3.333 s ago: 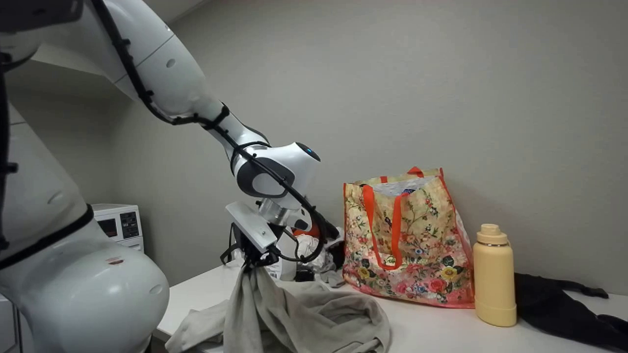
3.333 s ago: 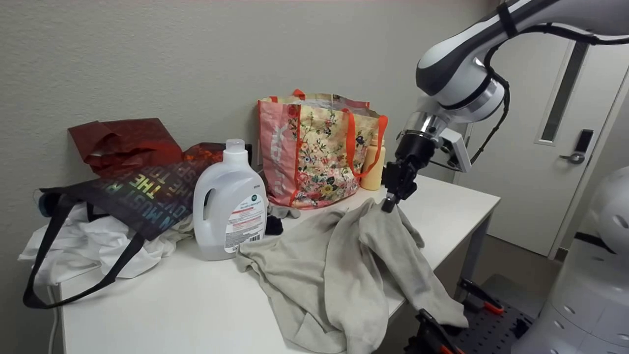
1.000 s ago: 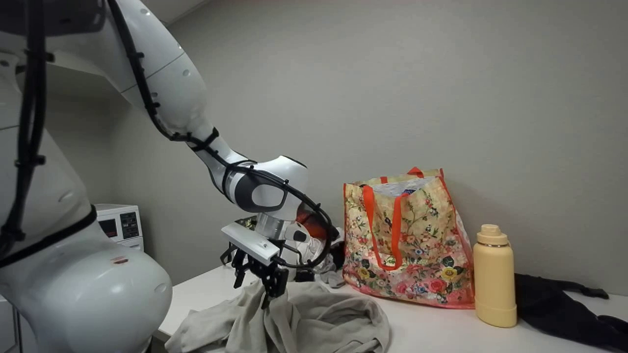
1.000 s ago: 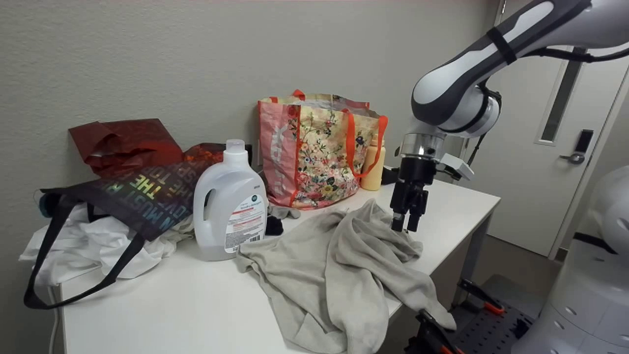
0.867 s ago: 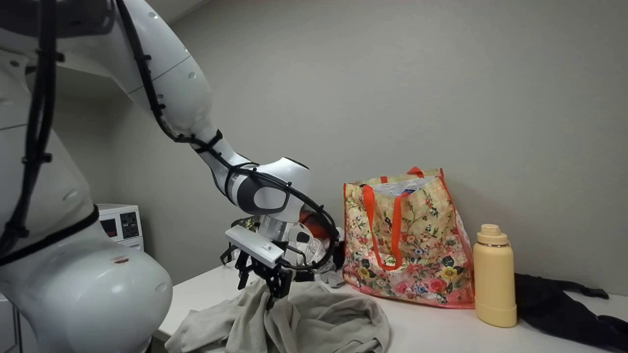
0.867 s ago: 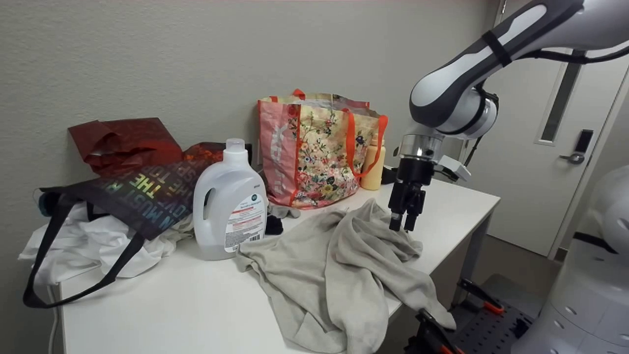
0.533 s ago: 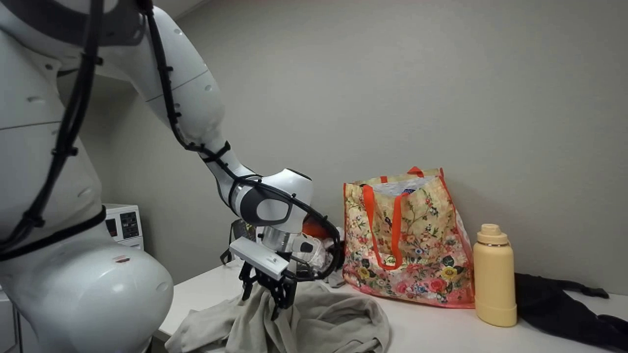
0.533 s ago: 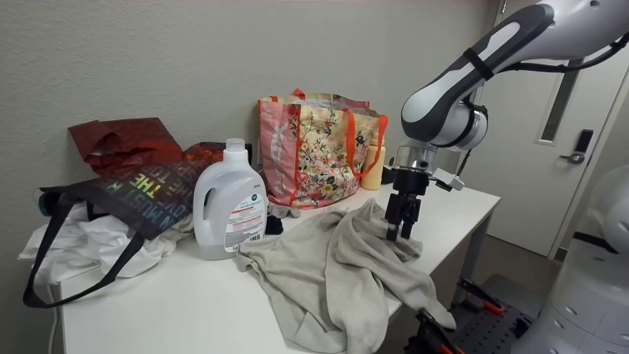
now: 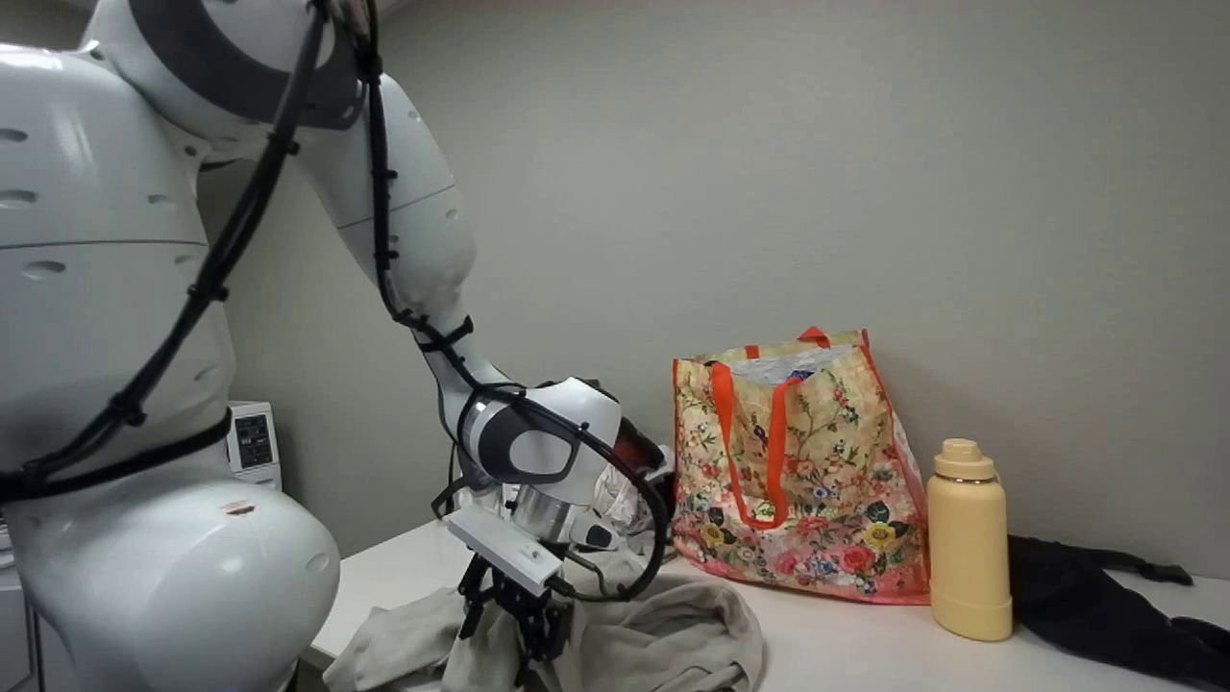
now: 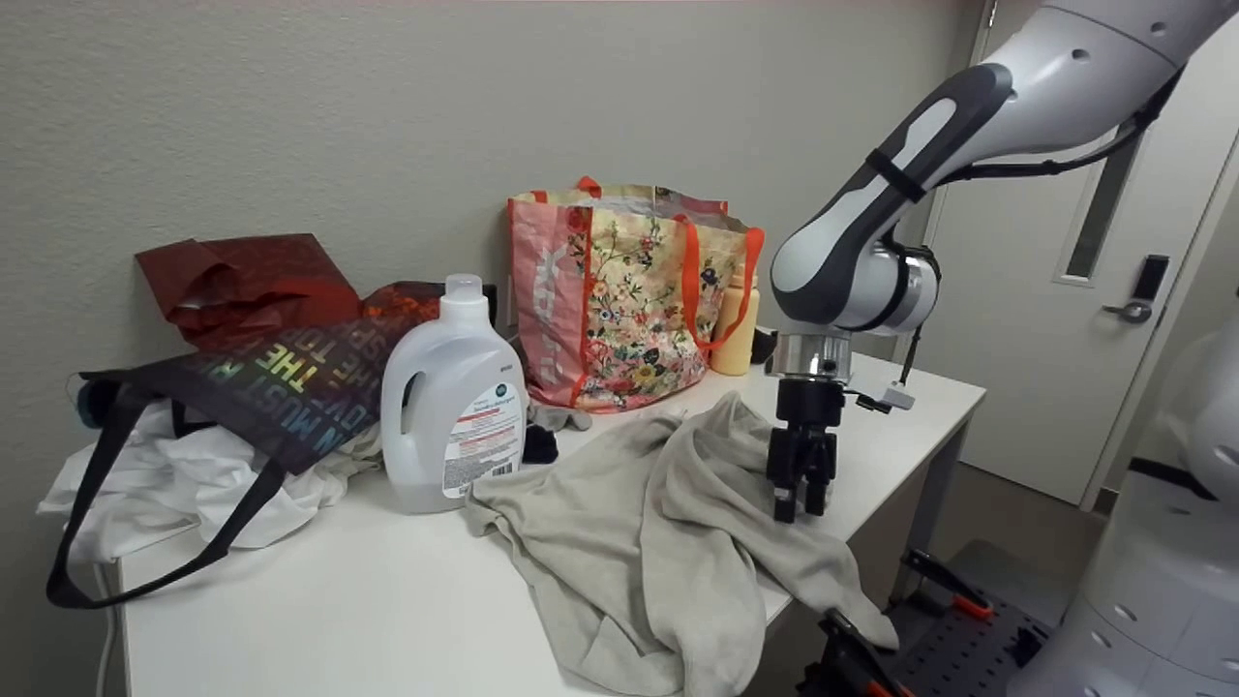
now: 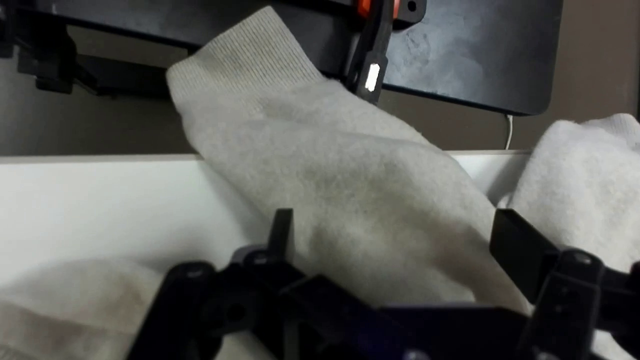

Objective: Fold the shirt

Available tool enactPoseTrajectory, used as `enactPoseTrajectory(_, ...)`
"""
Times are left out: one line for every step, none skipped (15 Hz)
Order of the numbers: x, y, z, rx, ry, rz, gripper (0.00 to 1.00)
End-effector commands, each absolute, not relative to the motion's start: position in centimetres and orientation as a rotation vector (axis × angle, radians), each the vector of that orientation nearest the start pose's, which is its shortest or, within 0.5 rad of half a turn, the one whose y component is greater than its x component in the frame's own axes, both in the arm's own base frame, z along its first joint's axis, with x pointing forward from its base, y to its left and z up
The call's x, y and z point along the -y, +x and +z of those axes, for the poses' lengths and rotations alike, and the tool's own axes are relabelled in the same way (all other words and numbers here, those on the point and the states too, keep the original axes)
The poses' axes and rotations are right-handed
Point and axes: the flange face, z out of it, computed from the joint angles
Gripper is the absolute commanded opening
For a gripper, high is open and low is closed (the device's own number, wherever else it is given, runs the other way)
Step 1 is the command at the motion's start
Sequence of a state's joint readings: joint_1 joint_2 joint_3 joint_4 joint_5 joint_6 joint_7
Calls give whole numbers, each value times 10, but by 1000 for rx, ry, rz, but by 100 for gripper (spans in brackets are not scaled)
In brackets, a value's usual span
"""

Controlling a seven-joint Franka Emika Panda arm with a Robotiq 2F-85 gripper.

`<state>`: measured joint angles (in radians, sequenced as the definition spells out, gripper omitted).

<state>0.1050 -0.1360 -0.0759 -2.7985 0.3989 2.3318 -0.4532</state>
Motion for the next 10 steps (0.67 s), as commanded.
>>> enactPoseTrajectory(-17, 336, 202, 206, -2782, 403, 75)
enactPoseTrajectory(-17, 334, 197, 205, -2774, 410, 74)
enactPoseTrajectory(-19, 333, 193, 197, -2759, 421, 68)
enactPoseTrajectory(-21, 332, 191, 198, -2744, 425, 58)
enactPoseTrajectory(-24, 331, 191, 202, -2730, 428, 51)
enactPoseTrajectory(-28, 331, 194, 203, -2710, 427, 42)
enactPoseTrajectory(-31, 331, 199, 207, -2691, 420, 35)
enactPoseTrajectory(-35, 332, 206, 214, -2671, 407, 28)
enactPoseTrajectory(-40, 334, 212, 217, -2661, 401, 20)
enactPoseTrajectory(-44, 335, 223, 224, -2648, 392, 13)
